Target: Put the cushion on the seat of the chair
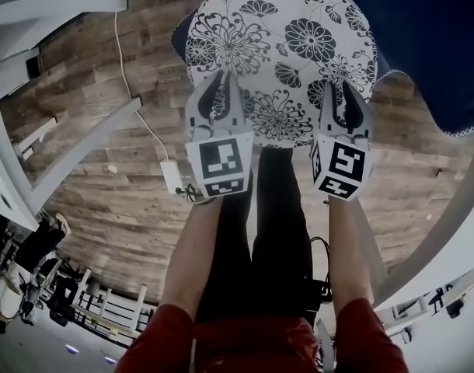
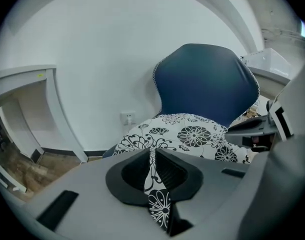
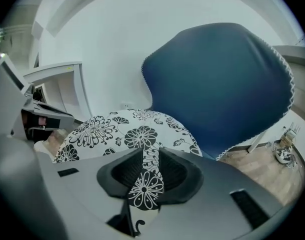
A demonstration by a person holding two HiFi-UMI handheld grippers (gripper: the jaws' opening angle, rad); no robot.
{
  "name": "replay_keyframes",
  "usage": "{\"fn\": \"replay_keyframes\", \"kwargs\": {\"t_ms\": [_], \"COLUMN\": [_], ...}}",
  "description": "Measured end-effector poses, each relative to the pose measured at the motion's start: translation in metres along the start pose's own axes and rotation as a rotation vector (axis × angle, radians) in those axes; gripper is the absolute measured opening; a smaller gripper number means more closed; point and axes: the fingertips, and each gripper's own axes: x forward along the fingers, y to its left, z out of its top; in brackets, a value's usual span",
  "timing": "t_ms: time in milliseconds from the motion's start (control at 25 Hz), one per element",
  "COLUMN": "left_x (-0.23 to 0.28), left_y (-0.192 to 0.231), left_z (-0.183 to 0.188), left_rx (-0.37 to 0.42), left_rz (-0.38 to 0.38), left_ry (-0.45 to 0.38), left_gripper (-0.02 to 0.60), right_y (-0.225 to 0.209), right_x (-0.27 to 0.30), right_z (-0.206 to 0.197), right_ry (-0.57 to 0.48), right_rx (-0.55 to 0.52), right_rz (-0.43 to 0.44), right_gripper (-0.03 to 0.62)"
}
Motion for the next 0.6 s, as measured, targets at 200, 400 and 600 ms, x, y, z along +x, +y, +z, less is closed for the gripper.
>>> {"fn": "replay_keyframes", "kwargs": {"t_ms": [200,400,600], "left_x": [-0.024,-0.057,-0.099], "left_y": [0.003,0.002,0.0], "left_z": [0.039,0.093,0.152], "left_rx": [0.001,0.008,0.013], "left_rz": [0.002,-0.003,-0.012], "left_ry": [-0.065,-0.155,-0.248], "left_gripper": [0.032,0.032,0.032], "right_y": [0.0,0.0,-0.002], "right_x": [-0.022,-0.055,-0.098], "right_z": [0.038,0.088,0.148], "right_ry": [-0.059,-0.135,-0.229], "right_rx": [0.001,0.003,0.015], "right_rz": [-0.01,-0.014,-0.027], "right_gripper": [0.106,0.106,0.106]}}
